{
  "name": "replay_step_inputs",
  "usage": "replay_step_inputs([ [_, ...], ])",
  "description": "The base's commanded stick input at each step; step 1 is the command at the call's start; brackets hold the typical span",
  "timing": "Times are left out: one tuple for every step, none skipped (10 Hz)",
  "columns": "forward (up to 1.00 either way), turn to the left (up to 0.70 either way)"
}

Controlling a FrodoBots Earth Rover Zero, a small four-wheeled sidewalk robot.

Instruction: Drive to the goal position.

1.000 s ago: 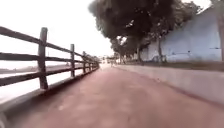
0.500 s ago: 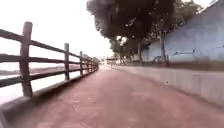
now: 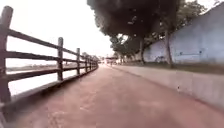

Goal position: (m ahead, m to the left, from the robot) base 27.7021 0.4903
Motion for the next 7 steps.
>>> replay_step_inputs([
  [1.00,0.00],
  [1.00,0.00],
  [1.00,0.00],
  [1.00,0.00],
  [1.00,0.00],
  [1.00,0.33],
  [1.00,0.06],
])
